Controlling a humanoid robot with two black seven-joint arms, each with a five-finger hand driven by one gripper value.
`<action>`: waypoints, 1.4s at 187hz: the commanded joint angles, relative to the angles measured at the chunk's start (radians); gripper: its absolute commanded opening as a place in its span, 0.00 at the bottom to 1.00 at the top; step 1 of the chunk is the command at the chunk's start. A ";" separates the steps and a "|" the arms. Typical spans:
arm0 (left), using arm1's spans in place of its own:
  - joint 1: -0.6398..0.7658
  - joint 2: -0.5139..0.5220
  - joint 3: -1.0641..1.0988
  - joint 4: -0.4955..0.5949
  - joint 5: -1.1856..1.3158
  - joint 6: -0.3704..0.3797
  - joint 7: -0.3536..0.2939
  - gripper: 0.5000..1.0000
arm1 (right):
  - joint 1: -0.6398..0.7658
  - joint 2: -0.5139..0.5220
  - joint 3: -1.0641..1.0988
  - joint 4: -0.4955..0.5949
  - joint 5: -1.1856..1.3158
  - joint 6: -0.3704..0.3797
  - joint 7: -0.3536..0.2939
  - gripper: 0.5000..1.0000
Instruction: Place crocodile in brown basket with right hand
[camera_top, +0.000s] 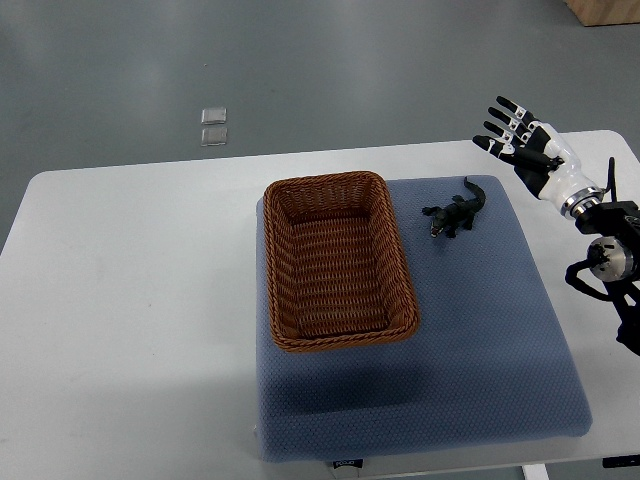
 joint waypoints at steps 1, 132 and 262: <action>0.000 0.000 -0.001 -0.001 0.000 0.000 0.000 1.00 | 0.001 -0.001 -0.003 -0.001 0.000 0.000 0.000 0.87; 0.000 0.000 0.000 -0.001 0.000 0.000 0.000 1.00 | 0.007 -0.033 -0.017 -0.001 0.000 0.002 0.002 0.87; 0.000 0.000 0.000 -0.001 0.000 0.000 0.000 1.00 | 0.061 -0.137 -0.249 0.035 -0.114 -0.003 0.008 0.86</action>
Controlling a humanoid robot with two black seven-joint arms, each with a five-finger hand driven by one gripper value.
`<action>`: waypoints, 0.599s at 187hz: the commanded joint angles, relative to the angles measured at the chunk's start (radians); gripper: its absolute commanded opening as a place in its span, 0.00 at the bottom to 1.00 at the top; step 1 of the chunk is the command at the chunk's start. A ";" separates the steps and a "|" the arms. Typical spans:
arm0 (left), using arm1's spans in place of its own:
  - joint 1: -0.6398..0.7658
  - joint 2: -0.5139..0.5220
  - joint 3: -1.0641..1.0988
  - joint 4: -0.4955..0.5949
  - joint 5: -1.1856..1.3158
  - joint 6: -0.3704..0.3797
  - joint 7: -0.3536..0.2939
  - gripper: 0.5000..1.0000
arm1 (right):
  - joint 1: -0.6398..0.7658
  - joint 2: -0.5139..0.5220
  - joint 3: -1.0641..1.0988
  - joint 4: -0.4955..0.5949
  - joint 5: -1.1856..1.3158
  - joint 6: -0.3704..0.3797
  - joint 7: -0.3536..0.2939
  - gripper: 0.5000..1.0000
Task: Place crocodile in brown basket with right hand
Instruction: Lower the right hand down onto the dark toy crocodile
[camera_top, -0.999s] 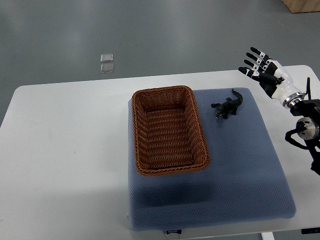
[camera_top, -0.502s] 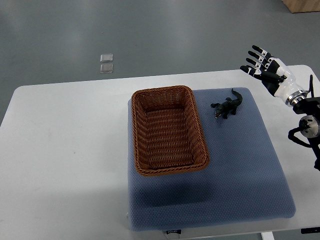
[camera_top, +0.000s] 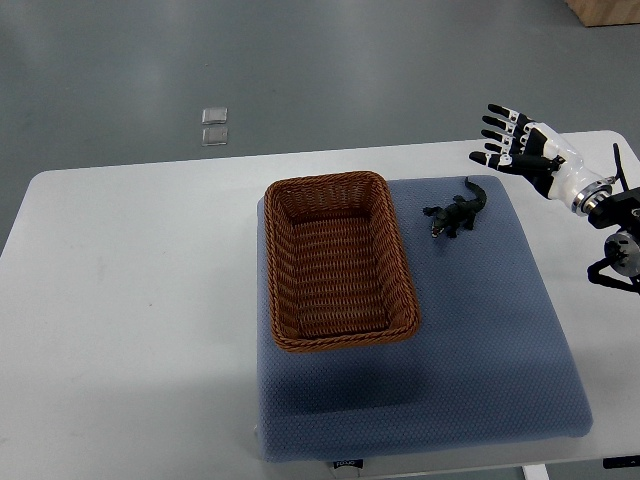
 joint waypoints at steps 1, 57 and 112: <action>0.000 0.000 0.000 0.000 0.000 0.000 0.000 1.00 | 0.023 -0.019 -0.040 0.012 -0.069 0.000 0.002 0.86; 0.000 0.000 0.000 0.000 0.000 0.000 0.000 1.00 | 0.084 -0.095 -0.204 0.059 -0.258 -0.014 0.054 0.86; 0.000 0.000 0.001 0.000 0.000 0.000 0.000 1.00 | 0.190 -0.108 -0.510 0.065 -0.446 -0.209 0.098 0.86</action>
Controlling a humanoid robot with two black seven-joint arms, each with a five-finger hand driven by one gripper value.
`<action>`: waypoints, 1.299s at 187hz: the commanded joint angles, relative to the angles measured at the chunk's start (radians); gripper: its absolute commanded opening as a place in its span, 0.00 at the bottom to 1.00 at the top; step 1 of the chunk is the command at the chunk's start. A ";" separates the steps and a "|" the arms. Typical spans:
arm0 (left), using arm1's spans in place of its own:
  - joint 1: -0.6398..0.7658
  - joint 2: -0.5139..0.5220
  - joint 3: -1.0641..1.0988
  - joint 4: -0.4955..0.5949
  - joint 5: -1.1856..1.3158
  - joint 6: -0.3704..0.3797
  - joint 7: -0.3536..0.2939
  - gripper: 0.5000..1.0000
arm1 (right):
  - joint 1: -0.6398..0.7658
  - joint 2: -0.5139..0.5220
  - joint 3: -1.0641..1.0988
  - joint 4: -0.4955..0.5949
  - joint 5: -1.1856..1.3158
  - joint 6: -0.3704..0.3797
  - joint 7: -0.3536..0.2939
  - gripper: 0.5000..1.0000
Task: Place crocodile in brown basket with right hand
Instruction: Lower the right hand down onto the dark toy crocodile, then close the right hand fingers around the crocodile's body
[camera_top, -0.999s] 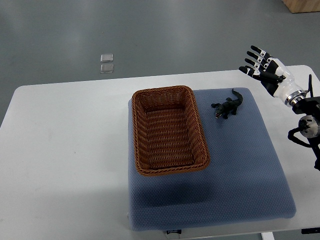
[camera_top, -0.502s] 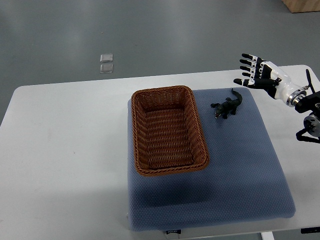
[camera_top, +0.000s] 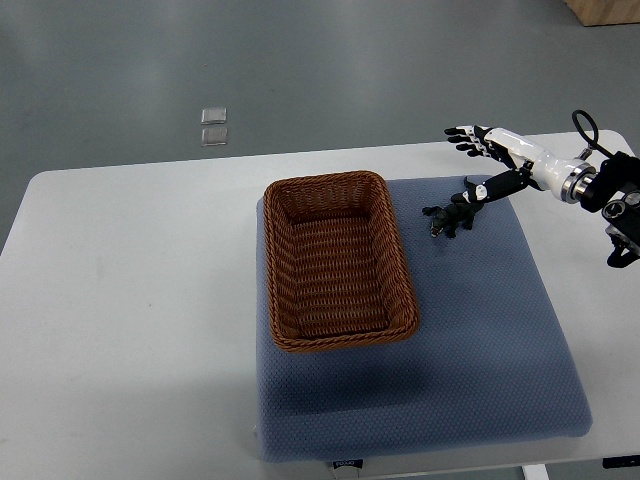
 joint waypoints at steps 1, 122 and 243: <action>0.000 0.000 -0.001 0.000 0.000 0.000 0.000 1.00 | 0.043 -0.002 -0.133 -0.001 -0.066 -0.103 0.012 0.86; 0.000 0.000 -0.001 0.000 0.000 0.000 0.000 1.00 | 0.161 -0.013 -0.494 -0.010 -0.171 -0.278 0.016 0.79; 0.000 0.000 -0.001 0.000 0.000 0.000 0.000 1.00 | 0.176 0.004 -0.587 -0.053 -0.199 -0.341 0.007 0.64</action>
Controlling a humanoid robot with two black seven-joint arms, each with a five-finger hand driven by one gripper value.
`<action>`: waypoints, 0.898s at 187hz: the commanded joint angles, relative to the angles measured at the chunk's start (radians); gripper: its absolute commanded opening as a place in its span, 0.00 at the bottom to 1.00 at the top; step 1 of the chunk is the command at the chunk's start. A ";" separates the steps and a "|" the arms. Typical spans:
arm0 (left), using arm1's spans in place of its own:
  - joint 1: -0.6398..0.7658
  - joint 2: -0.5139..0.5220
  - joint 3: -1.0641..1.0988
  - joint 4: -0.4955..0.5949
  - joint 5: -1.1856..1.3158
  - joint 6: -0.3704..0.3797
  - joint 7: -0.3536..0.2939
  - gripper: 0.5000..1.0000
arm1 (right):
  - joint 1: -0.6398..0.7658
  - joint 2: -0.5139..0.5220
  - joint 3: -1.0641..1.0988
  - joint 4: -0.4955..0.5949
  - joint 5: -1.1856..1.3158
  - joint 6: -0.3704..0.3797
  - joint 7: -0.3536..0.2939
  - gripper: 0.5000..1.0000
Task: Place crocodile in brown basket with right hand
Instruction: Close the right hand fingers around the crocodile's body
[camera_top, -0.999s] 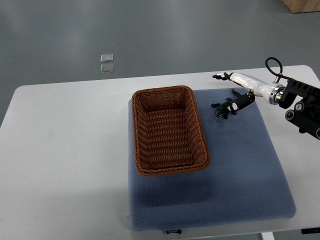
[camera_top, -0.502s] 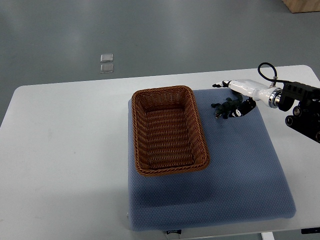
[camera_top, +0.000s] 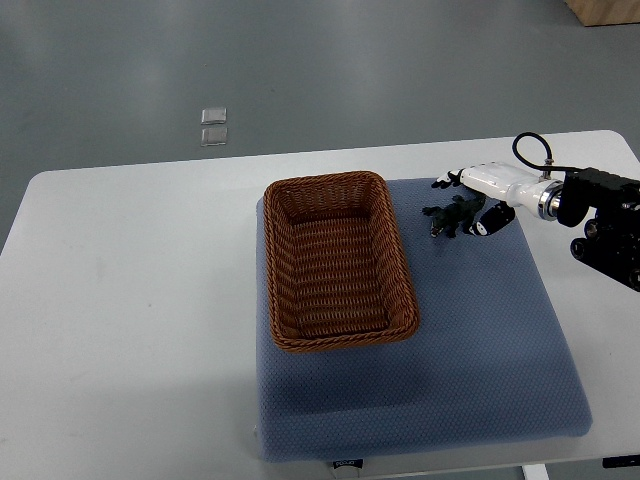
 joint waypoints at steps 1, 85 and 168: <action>0.000 0.000 -0.001 0.000 0.000 0.000 0.000 1.00 | 0.001 0.001 -0.013 -0.001 -0.001 -0.008 0.000 0.64; 0.000 0.000 -0.001 0.000 0.000 0.000 0.000 1.00 | 0.001 0.017 -0.016 -0.020 -0.024 -0.012 -0.002 0.61; 0.000 0.000 -0.001 0.000 0.000 0.000 0.000 1.00 | -0.001 0.050 -0.024 -0.055 -0.061 -0.015 -0.003 0.57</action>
